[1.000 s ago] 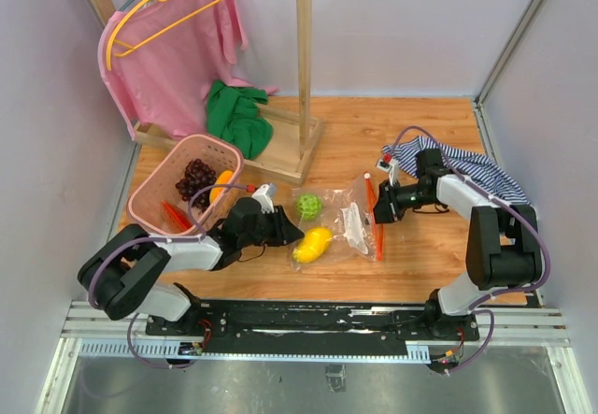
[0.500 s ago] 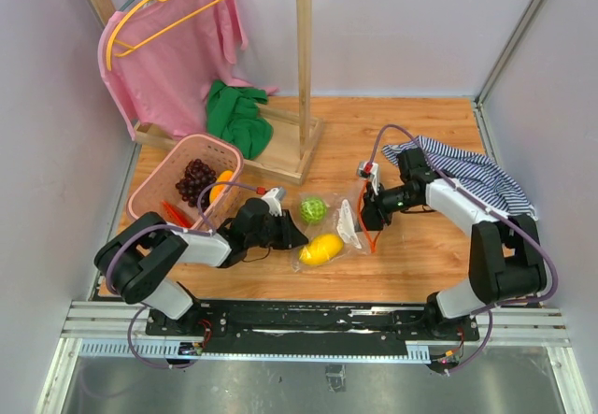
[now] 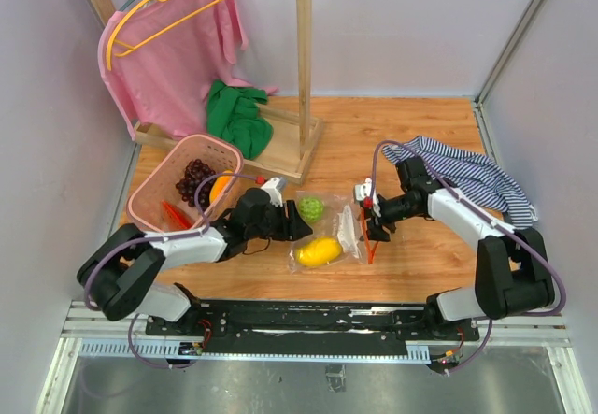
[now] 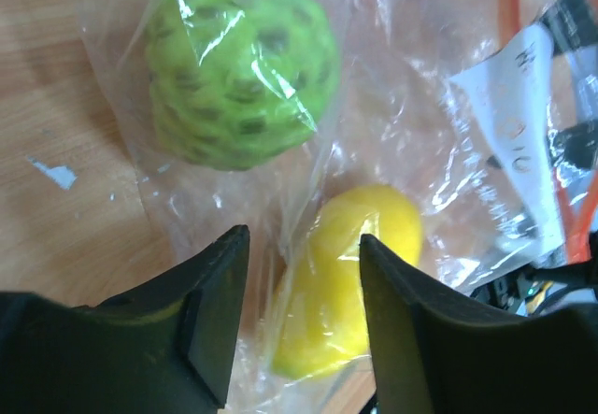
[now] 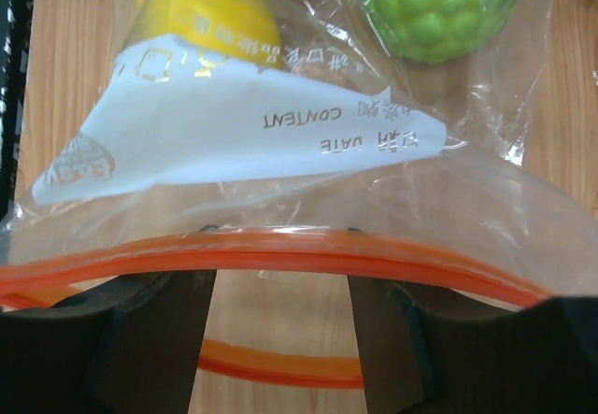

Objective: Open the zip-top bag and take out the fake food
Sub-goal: Pick up the fake fruit from the zipper food storage bag.

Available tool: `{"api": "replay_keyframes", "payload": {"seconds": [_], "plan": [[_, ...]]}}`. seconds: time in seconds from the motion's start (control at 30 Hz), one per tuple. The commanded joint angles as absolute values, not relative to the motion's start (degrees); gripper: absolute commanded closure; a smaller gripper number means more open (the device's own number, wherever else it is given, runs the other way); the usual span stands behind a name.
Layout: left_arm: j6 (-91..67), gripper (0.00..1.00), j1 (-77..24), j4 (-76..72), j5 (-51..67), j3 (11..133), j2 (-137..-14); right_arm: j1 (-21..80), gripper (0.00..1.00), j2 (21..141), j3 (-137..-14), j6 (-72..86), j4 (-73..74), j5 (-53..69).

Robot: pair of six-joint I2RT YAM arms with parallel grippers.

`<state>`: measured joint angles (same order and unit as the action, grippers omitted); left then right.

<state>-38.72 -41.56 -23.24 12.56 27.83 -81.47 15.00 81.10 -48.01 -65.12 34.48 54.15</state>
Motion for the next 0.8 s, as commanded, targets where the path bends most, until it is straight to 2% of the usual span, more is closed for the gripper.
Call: {"api": "replay_keyframes", "payload": {"seconds": [0.0,0.23,0.43,0.77], "plan": [[-34.97,0.43,-42.10,-12.92,7.98,30.27,-74.55,16.41,0.42,78.34,-44.53,-73.73,31.69,53.79],[-36.06,0.43,-42.10,-4.49,9.76,28.73,-67.85,16.91,0.41,77.82,-42.87,-74.94,29.82,54.54],[-38.59,0.49,-42.10,-3.86,10.28,24.13,-64.89,17.93,0.42,78.39,-42.97,-75.47,29.63,54.30],[-38.35,0.50,-42.10,-9.81,10.68,22.70,-70.42,20.91,0.41,78.83,-44.47,-76.36,32.81,53.26]]}}
